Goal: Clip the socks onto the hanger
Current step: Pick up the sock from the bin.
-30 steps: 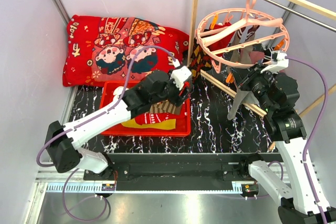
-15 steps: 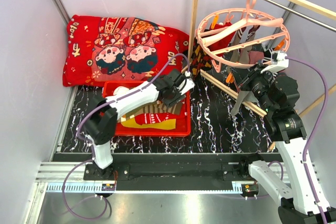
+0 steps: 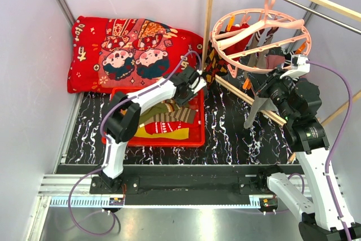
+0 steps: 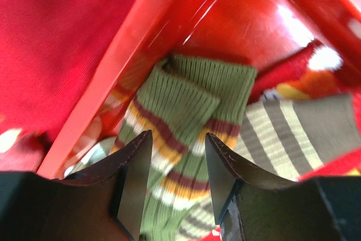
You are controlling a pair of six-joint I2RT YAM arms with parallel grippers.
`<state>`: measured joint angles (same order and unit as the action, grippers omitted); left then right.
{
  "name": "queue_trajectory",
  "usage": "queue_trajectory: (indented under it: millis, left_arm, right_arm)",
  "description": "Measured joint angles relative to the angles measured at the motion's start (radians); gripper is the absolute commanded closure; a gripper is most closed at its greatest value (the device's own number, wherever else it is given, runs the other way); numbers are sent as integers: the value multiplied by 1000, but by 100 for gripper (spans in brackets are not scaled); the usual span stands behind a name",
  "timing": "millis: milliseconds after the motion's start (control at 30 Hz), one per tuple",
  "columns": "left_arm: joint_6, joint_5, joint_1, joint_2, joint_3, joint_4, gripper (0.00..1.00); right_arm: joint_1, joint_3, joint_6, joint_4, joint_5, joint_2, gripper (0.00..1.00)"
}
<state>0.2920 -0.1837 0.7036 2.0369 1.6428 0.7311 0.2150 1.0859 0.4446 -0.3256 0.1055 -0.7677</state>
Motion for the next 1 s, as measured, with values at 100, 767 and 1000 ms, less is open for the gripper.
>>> queue_trajectory:
  millis: [100,767,1000]
  left_arm:
    - [0,3,-6,50,15,3,57]
    - [-57,50,-27,-19,-14,9,100]
    - [-84,54,-35,-211,-51,-7,100]
  right_arm:
    - [0,0,0,0,0,0,90]
    - [0,0,0,0,0,-1,91]
    - [0,0,0,0,0,-1,91]
